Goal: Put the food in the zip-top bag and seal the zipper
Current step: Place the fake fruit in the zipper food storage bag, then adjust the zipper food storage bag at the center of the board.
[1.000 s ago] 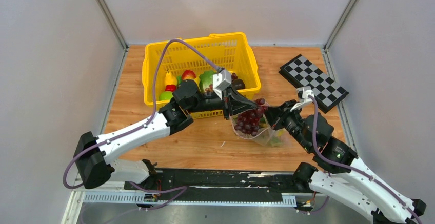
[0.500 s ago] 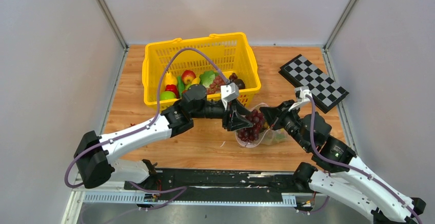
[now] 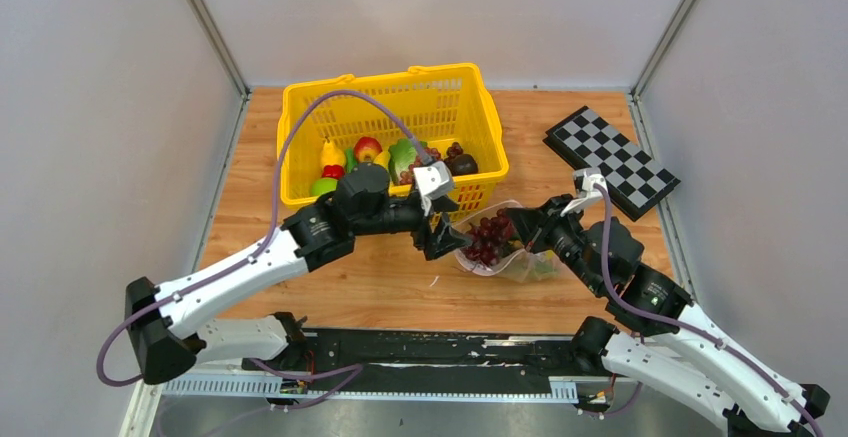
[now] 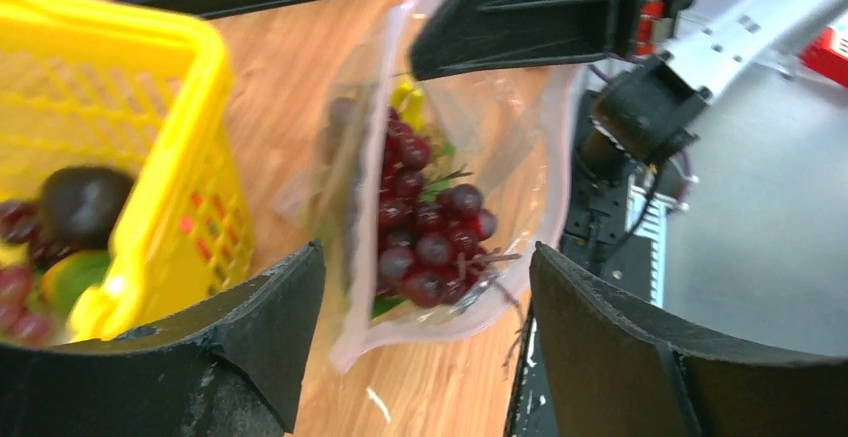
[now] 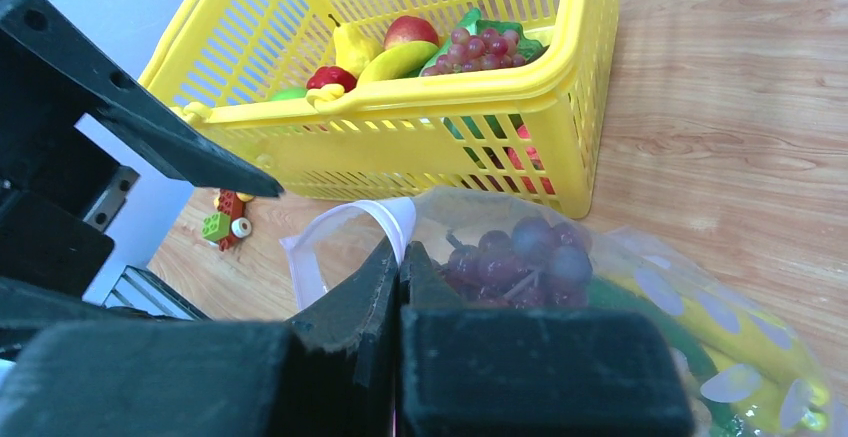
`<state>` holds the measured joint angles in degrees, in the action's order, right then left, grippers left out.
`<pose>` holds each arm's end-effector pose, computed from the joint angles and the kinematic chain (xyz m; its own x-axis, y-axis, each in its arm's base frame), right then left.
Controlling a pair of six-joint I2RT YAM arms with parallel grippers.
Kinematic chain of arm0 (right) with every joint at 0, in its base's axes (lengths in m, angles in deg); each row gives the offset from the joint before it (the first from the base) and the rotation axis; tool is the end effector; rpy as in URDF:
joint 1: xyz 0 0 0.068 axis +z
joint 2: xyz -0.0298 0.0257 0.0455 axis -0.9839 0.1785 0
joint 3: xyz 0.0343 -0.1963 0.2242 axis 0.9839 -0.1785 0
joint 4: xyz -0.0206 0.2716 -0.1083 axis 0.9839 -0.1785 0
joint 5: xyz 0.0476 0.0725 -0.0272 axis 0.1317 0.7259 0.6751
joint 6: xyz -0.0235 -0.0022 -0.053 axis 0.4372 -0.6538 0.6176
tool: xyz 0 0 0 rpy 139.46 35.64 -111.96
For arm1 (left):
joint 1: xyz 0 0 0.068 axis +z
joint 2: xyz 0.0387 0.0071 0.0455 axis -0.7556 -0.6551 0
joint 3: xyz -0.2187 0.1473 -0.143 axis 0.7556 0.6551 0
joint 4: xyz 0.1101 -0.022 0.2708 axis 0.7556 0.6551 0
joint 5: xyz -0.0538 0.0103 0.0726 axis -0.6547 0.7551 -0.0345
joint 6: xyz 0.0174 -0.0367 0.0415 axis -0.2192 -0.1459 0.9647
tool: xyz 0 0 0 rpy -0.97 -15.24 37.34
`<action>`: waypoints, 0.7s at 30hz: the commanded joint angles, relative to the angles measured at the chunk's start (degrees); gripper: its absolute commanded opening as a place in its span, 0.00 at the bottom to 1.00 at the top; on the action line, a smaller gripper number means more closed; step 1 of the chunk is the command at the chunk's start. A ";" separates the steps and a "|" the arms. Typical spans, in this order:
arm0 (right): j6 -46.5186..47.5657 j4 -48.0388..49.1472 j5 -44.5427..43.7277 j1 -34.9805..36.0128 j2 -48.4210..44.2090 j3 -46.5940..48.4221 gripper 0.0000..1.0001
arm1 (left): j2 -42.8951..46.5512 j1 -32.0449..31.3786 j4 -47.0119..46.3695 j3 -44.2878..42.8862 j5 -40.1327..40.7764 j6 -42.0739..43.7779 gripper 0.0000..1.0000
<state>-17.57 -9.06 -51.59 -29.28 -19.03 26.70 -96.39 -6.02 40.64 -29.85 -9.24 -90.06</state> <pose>0.1012 0.1018 0.3563 -0.3630 0.2805 -0.8886 -0.4091 0.8088 0.4224 0.1564 -0.2542 0.3794 -0.2183 0.2007 -0.9550 0.9619 0.2091 -0.1759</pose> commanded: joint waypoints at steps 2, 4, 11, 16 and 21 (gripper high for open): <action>-0.26 3.65 -0.94 -0.13 -0.28 2.01 0.02 | 6.55 -0.19 2.32 4.11 17.35 -6.68 0.82; -0.32 3.78 -0.90 -0.10 -0.33 1.86 0.01 | 7.19 -0.19 0.85 6.54 18.05 -11.08 0.79; -0.35 4.44 -0.18 -0.09 0.66 1.88 0.02 | 7.85 -0.27 -5.61 12.10 17.58 -30.51 0.67; -0.49 4.82 -0.20 -0.14 0.60 1.52 0.01 | 10.83 -0.43 -7.40 15.49 21.14 -39.16 0.69; -0.65 5.50 0.19 -0.07 0.89 1.29 0.01 | 7.03 -0.81 -8.10 16.00 20.31 -45.09 0.66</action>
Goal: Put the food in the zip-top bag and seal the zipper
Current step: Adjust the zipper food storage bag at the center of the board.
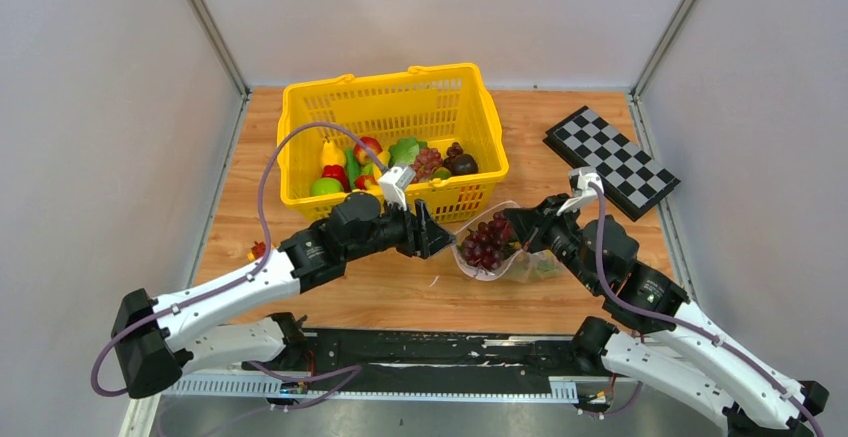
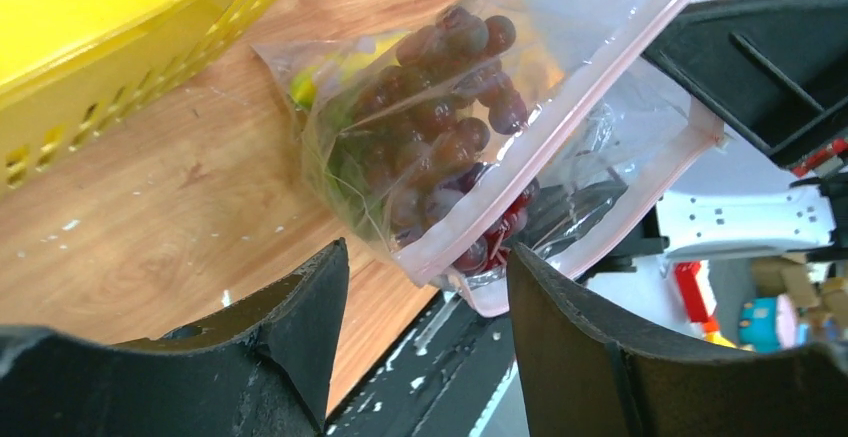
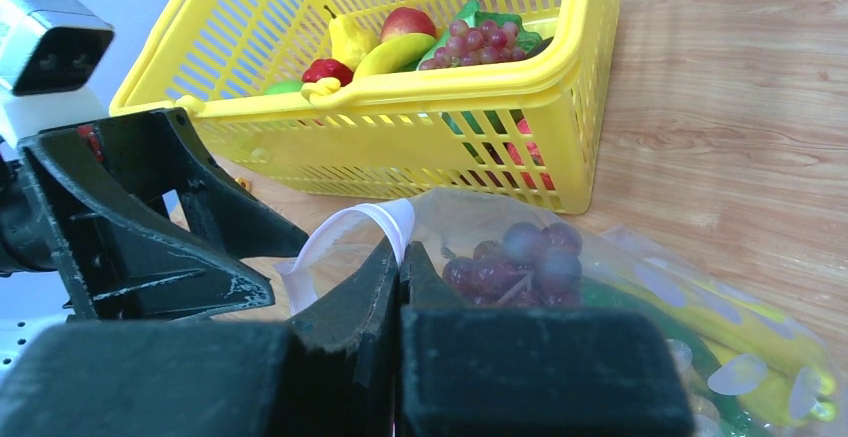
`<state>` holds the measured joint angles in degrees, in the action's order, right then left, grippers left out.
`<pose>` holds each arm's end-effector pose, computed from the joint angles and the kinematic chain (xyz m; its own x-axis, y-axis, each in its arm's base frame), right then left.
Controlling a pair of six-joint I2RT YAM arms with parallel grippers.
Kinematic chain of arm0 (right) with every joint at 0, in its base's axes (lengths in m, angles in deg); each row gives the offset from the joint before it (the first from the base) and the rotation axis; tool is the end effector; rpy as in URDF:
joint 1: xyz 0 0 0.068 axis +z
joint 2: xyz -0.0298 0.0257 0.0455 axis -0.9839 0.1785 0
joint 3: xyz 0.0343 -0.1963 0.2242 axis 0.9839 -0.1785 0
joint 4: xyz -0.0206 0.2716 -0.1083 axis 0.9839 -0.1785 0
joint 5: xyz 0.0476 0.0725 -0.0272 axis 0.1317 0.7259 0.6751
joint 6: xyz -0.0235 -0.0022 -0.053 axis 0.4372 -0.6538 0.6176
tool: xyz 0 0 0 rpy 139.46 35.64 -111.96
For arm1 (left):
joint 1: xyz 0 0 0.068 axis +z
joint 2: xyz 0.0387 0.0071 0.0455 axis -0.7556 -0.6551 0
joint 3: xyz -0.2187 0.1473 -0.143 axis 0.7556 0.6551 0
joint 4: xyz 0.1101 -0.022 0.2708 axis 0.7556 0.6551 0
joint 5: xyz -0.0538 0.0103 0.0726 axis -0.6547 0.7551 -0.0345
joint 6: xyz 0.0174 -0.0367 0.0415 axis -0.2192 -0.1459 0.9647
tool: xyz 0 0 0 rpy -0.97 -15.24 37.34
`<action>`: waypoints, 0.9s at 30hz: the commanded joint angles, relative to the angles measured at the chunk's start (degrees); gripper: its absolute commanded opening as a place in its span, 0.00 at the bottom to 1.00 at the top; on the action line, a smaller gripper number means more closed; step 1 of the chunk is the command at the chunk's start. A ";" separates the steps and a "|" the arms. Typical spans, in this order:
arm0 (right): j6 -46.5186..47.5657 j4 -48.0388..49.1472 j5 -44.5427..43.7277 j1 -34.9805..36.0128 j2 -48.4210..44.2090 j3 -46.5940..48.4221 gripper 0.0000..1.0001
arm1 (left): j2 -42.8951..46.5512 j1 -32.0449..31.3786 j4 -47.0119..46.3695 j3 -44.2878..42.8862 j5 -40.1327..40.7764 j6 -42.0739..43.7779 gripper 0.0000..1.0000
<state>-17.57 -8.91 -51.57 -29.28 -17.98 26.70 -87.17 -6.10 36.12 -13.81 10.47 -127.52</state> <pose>0.1041 0.1053 0.3543 -0.3720 0.2696 -0.8882 -0.4052 0.8138 0.4167 0.1454 -0.2150 0.3184 -0.7001 -0.1500 -0.6981 0.5322 0.5421 -0.6503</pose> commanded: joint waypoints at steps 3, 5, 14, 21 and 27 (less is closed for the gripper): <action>-0.67 5.41 -0.04 -0.10 0.07 1.40 0.02 | -3.93 -2.06 -3.59 -1.06 1.33 -8.03 0.65; -0.75 5.64 -0.04 -0.07 0.15 1.32 0.02 | -4.20 -2.82 -3.53 -1.23 2.18 -8.07 0.64; -0.91 5.68 0.32 -0.08 0.20 1.13 0.02 | -6.96 -3.83 1.48 -4.86 6.45 -2.16 0.23; 0.65 4.34 -0.63 -0.07 -1.67 1.56 0.01 | -7.10 -3.80 8.78 -13.84 10.94 7.20 0.00; 6.97 -0.10 -5.66 -0.08 -4.39 3.94 0.02 | -12.26 -3.82 18.10 -32.68 7.34 16.00 0.00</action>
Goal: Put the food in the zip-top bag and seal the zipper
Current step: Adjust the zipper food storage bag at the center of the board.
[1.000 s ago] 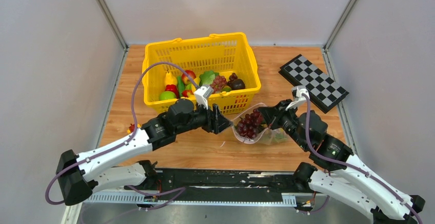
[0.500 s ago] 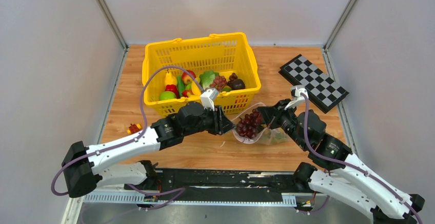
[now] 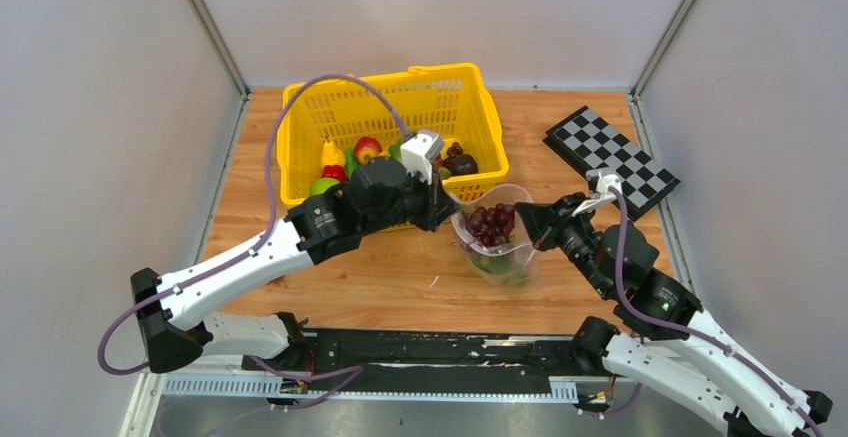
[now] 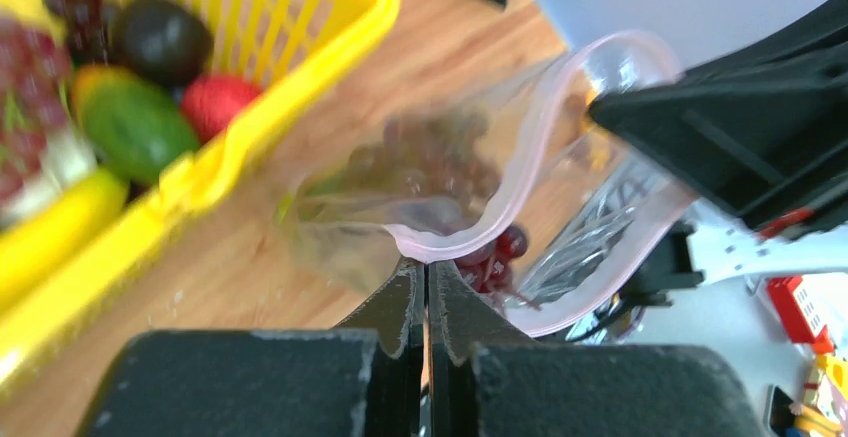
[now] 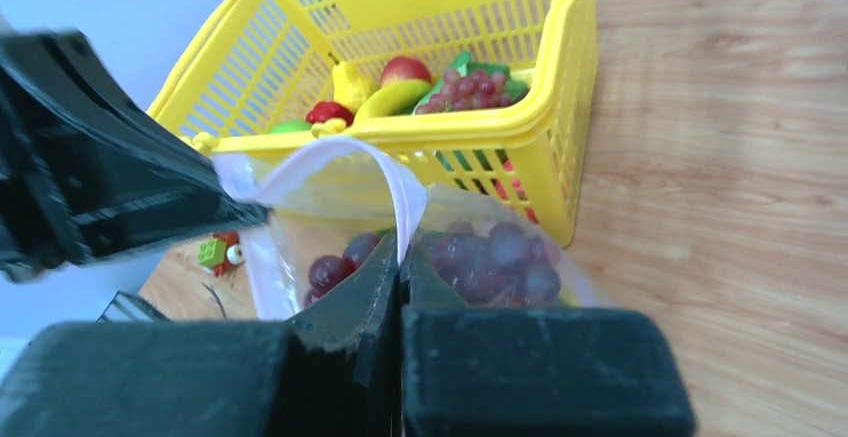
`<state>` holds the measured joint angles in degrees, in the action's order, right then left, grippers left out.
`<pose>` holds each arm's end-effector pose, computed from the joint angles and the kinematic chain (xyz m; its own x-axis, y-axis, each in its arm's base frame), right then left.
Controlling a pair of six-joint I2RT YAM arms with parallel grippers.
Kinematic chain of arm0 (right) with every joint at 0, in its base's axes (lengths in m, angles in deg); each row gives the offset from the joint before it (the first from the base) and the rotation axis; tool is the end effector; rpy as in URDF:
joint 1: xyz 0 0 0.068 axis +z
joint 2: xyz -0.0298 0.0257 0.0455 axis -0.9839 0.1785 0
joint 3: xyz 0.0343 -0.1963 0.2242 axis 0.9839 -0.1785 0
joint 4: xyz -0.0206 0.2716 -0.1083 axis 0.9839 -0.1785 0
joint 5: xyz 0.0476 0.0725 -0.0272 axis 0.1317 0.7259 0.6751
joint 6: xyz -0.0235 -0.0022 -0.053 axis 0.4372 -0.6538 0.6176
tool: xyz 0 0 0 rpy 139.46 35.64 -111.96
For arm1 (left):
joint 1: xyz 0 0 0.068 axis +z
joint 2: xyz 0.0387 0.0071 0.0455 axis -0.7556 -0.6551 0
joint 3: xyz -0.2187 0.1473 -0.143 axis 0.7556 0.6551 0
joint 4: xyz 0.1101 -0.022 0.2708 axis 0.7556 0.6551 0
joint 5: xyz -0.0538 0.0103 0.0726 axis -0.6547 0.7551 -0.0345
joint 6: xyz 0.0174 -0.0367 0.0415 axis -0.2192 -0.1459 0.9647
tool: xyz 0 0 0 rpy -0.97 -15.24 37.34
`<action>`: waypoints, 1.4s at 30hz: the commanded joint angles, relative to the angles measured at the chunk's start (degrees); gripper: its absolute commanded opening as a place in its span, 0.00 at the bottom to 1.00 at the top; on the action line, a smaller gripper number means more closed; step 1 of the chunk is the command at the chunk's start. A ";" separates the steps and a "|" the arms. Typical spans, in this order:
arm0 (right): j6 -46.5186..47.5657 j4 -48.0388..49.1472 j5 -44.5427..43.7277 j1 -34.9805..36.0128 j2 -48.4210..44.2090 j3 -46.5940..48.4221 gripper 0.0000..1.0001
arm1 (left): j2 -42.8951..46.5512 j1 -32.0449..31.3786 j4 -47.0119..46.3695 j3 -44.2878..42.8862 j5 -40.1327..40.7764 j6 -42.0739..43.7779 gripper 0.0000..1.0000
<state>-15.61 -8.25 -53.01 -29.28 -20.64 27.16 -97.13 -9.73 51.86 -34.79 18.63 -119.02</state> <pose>0.0970 0.0952 0.3642 -0.3103 0.2934 -0.9042 -0.4153 0.8137 0.4066 0.1563 -0.2533 0.3872 -0.6133 -0.0365 -0.7890 0.5850 0.6502 -0.4849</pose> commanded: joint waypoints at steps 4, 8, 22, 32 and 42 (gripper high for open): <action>9.71 -6.03 -6.88 -0.08 -1.41 4.20 0.02 | -9.12 -0.04 8.87 -18.80 -1.26 10.37 0.00; 7.84 -12.59 -9.21 -0.15 0.00 7.32 0.00 | -12.42 -0.07 8.24 -18.59 -7.04 8.25 0.00; 10.07 -22.41 -5.65 -0.07 17.62 10.93 0.00 | -18.87 -0.10 13.81 -6.87 -3.82 9.71 0.00; 15.46 -17.35 5.01 -0.12 13.42 9.12 0.00 | -8.55 -0.81 23.08 -16.58 -5.40 14.53 0.00; 11.47 -9.39 5.38 -0.07 4.67 5.52 0.00 | -5.09 -0.83 20.72 -17.36 -4.25 13.75 0.00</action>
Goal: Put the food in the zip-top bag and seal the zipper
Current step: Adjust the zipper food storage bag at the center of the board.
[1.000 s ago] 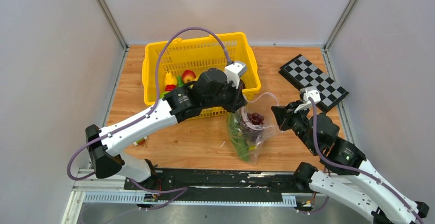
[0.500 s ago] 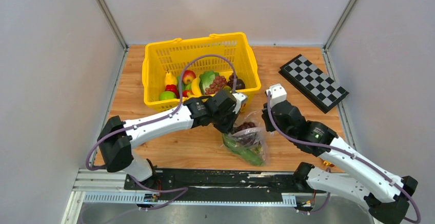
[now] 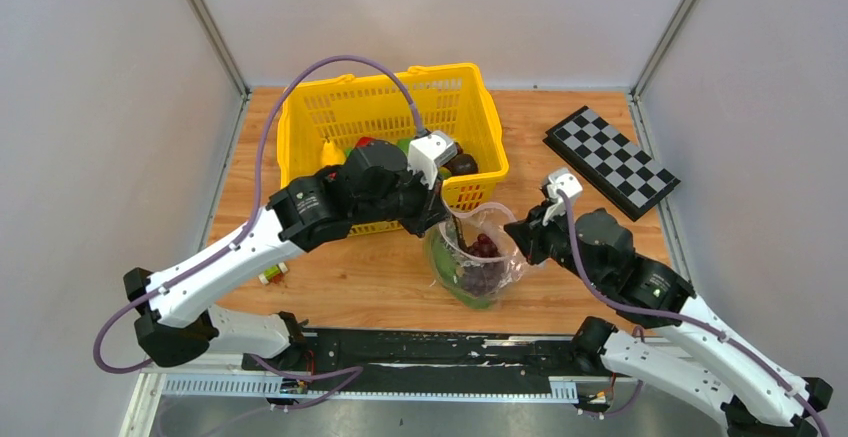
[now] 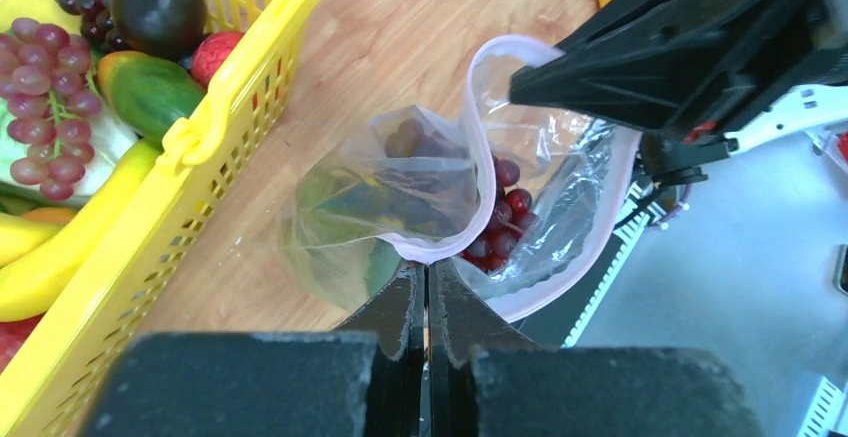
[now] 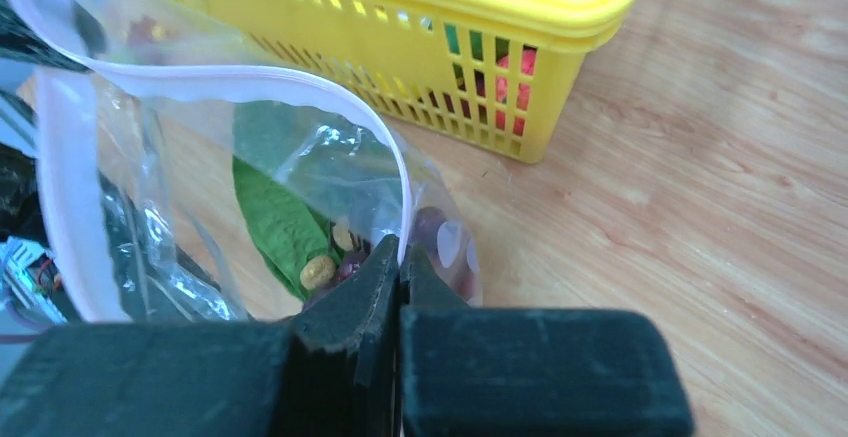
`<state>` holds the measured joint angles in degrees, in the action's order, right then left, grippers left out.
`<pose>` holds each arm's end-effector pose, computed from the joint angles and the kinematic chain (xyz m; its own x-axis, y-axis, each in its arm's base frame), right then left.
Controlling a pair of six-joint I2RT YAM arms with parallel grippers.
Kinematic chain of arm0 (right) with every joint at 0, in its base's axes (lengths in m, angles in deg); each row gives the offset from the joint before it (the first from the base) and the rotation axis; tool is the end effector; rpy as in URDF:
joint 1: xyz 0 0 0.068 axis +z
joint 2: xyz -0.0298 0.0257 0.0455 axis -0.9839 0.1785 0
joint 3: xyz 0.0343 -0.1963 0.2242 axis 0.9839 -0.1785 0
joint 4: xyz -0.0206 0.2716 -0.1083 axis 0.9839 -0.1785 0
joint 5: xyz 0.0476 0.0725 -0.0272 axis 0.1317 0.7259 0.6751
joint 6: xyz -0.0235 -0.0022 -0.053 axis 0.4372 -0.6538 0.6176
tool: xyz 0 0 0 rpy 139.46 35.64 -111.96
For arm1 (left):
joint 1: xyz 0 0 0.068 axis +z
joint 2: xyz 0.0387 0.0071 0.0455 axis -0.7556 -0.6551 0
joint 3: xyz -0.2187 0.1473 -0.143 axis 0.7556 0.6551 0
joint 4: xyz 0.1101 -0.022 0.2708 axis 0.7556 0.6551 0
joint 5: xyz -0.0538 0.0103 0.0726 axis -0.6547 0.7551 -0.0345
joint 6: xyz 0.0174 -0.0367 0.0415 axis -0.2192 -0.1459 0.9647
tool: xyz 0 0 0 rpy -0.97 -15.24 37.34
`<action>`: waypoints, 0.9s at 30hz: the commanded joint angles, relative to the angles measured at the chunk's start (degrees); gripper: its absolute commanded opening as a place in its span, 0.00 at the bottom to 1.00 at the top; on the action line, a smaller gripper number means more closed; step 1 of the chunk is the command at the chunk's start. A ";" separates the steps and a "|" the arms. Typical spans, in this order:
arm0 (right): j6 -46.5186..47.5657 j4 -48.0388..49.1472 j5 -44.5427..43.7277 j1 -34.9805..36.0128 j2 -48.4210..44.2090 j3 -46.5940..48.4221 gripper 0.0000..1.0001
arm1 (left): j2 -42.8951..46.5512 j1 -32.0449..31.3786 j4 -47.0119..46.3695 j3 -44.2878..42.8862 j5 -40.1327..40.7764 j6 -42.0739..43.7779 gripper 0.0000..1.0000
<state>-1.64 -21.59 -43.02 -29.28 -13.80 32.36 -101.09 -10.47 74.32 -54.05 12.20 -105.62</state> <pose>0.1019 0.1121 0.3569 -0.3901 -0.1250 -0.9122 -0.5865 0.7975 0.1415 0.1441 -0.2493 0.4537 -0.5306 0.2415 -0.8125 0.7490 0.5824 -0.3160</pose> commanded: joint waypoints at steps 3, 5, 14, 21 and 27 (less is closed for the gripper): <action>-3.85 5.41 -8.69 -0.08 -5.33 1.26 0.00 | -0.73 -0.10 -5.36 3.05 1.73 0.34 0.00; -4.17 6.95 -10.17 -0.07 -7.54 1.79 0.00 | -0.92 -0.06 -7.40 3.08 1.24 0.58 0.00; -4.29 5.94 -13.44 -0.08 -12.32 4.70 0.00 | -3.01 0.12 -15.72 3.18 1.19 0.43 0.48; -9.40 5.40 -13.92 -0.10 -10.81 -0.83 0.00 | 0.66 4.26 -13.26 8.62 1.45 4.71 0.97; -8.93 6.25 -12.86 -0.08 -8.68 -0.98 0.00 | 9.41 9.88 -9.97 12.79 1.43 8.54 1.00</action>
<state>-9.18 -20.30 -56.58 -29.30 -23.64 30.11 -98.82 -3.55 63.40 -41.37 12.44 -100.88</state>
